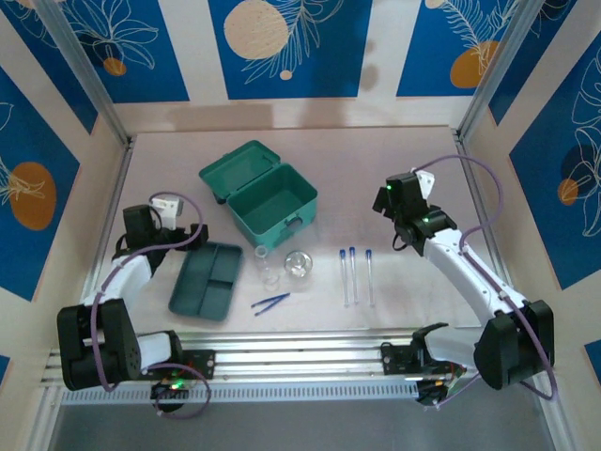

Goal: Organize the chemistry lab equipment

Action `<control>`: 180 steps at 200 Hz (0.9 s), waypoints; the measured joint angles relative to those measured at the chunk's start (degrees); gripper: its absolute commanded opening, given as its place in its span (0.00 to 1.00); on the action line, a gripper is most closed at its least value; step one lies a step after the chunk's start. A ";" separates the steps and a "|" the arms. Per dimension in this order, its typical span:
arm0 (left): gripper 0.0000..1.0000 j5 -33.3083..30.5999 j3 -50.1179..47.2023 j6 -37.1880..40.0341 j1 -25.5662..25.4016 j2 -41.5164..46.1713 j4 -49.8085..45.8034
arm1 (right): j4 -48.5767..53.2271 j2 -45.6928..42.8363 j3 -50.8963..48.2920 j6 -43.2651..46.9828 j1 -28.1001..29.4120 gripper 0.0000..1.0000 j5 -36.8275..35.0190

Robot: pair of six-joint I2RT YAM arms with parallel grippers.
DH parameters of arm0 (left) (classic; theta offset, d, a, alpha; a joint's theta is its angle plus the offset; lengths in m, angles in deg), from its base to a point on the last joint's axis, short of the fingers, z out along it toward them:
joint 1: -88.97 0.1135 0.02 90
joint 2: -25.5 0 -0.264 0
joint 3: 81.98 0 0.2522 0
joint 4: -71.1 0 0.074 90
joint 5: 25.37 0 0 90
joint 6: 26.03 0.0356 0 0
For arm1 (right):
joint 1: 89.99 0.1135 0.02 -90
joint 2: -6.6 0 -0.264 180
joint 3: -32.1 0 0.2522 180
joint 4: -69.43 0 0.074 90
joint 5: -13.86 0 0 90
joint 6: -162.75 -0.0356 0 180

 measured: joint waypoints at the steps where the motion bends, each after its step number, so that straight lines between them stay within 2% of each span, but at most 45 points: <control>1: 1.00 0.04 0.00 0.04 0.02 0.00 -0.07 | 0.24 0.00 0.20 0.00 0.31 0.99 0.00; 29: 1.00 2.54 0.00 1.42 0.83 -0.02 -1.20 | 2.58 -0.24 2.58 0.48 5.99 1.00 1.11; 84: 1.00 6.99 0.00 3.26 1.07 -2.23 -2.43 | 7.67 -0.37 4.42 1.11 13.09 0.96 6.56; 127: 0.93 9.33 0.02 4.39 1.11 -2.62 -3.08 | 9.68 0.83 5.79 -0.63 18.21 0.88 9.05; 180: 0.84 10.75 0.02 5.07 0.98 -3.23 -3.89 | 13.00 9.81 9.64 -3.10 28.35 0.73 9.38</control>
